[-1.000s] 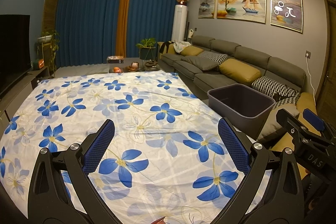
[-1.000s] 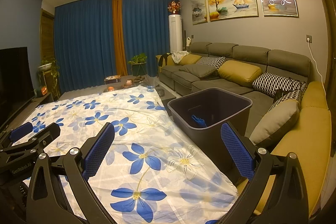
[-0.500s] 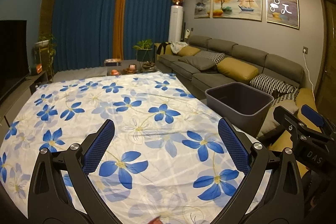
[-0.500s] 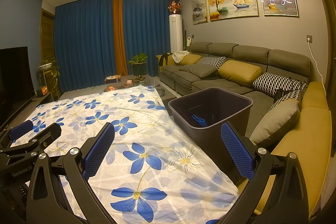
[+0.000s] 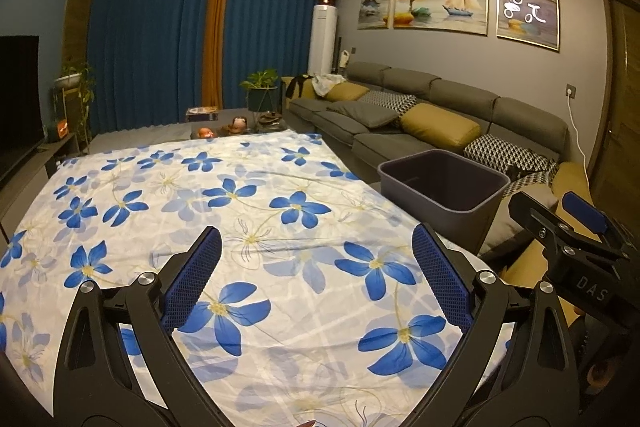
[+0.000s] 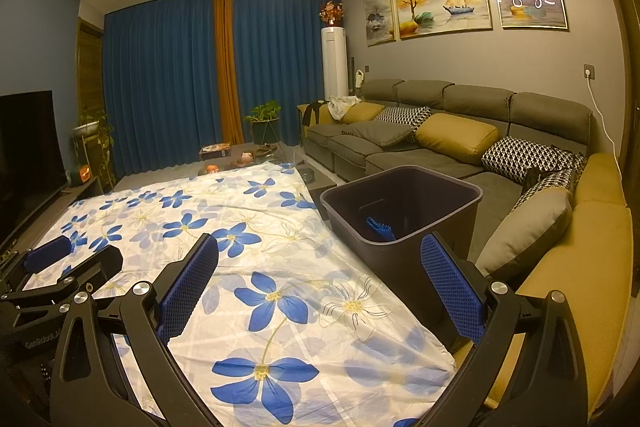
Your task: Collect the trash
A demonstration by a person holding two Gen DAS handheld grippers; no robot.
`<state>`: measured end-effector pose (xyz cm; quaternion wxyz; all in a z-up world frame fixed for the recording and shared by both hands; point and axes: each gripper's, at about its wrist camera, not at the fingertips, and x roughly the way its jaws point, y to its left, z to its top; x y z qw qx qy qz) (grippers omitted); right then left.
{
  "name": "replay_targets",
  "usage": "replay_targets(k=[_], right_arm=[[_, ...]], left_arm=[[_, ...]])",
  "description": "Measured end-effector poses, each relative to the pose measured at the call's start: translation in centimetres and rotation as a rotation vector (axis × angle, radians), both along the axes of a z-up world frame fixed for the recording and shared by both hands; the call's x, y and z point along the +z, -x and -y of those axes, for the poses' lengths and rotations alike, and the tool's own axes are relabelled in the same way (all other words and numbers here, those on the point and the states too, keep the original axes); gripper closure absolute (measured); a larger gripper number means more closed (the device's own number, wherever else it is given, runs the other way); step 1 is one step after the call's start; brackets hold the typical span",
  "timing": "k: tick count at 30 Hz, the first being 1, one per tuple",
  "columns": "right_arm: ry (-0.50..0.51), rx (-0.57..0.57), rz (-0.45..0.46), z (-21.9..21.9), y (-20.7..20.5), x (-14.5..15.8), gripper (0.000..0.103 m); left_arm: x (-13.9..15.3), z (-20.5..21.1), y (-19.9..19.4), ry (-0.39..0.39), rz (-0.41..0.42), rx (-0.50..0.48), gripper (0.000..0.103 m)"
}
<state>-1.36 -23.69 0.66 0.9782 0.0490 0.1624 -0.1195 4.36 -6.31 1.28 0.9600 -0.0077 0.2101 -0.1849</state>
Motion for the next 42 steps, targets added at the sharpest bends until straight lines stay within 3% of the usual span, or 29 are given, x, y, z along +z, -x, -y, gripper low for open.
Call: replay_targets(k=[42], right_arm=[[0.008,0.008,0.003,0.24,-0.39,-0.14,0.006]], left_arm=[[0.35,-0.44,0.11,0.004,0.003,0.01,0.009]])
